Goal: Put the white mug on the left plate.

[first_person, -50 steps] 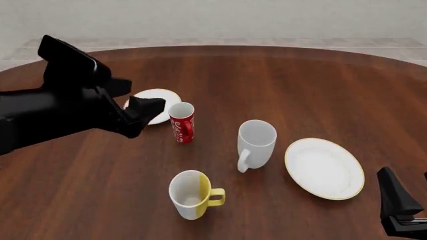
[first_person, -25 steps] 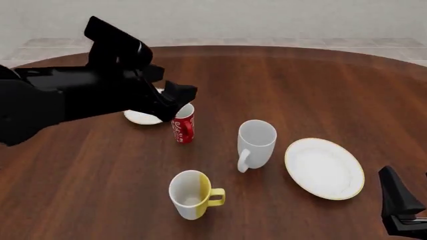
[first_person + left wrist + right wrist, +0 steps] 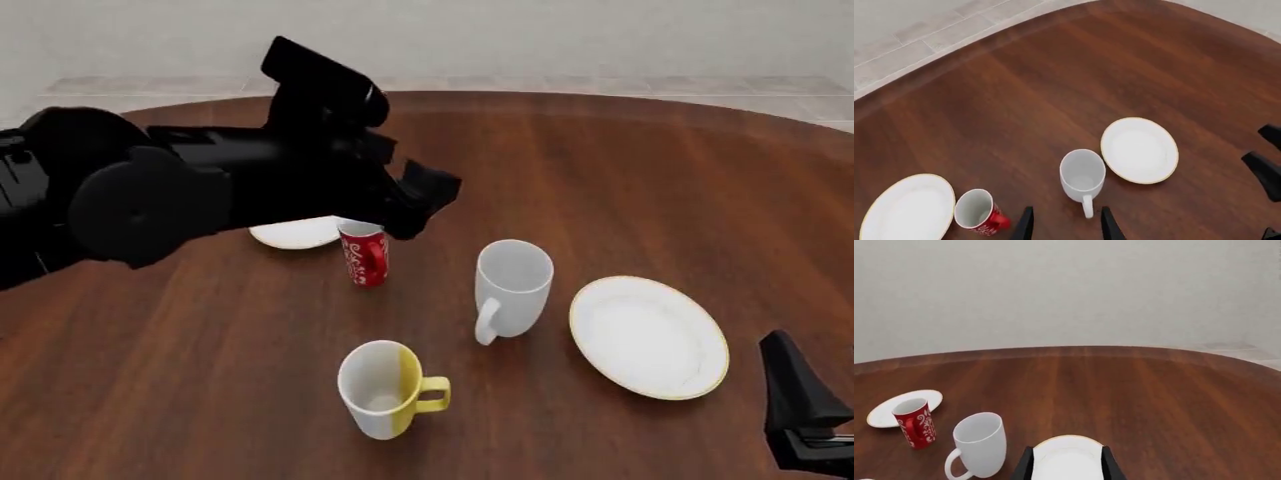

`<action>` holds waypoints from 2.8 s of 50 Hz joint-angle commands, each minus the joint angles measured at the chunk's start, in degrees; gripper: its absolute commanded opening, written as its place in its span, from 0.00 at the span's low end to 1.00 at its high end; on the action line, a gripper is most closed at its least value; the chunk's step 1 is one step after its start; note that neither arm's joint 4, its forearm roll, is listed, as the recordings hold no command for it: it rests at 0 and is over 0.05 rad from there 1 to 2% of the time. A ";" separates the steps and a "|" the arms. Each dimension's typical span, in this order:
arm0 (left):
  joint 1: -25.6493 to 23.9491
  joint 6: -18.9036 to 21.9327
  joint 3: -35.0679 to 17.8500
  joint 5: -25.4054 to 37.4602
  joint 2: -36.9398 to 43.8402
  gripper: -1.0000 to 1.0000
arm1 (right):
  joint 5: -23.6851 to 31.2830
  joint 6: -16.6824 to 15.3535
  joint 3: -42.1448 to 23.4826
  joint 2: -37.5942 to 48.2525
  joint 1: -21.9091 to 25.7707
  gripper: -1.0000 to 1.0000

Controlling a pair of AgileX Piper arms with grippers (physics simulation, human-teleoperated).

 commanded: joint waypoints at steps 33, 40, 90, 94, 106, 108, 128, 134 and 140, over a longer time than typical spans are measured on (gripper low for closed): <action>-3.30 -6.52 -5.96 -1.96 12.15 1.00 | -0.74 0.09 -0.11 -0.01 -0.60 1.00; -2.49 -7.20 -5.69 -2.81 13.43 1.00 | -0.79 0.30 -0.14 -0.01 -0.79 1.00; -3.03 -13.78 -4.02 -6.25 20.57 1.00 | -1.18 1.03 -0.30 -0.01 -1.18 1.00; -2.71 -14.22 -3.93 -6.47 21.18 1.00 | -1.20 1.19 -0.31 -0.01 -1.28 1.00; -2.24 -14.66 -3.77 -7.27 22.98 1.00 | -1.23 1.51 -0.23 -0.01 -1.28 1.00; -2.15 -14.59 -3.94 -7.29 23.32 1.00 | -1.25 1.53 -0.21 -0.01 -1.30 1.00; -1.52 -14.79 -3.99 -8.82 26.88 1.00 | -1.27 1.80 -0.23 -0.01 -1.49 1.00; -1.63 -15.05 -4.18 -9.21 28.13 1.00 | -1.24 1.92 -0.34 -0.01 -1.64 1.00; -1.67 -14.98 -3.98 -9.79 28.76 1.00 | -1.20 2.05 -0.36 -0.01 -1.67 1.00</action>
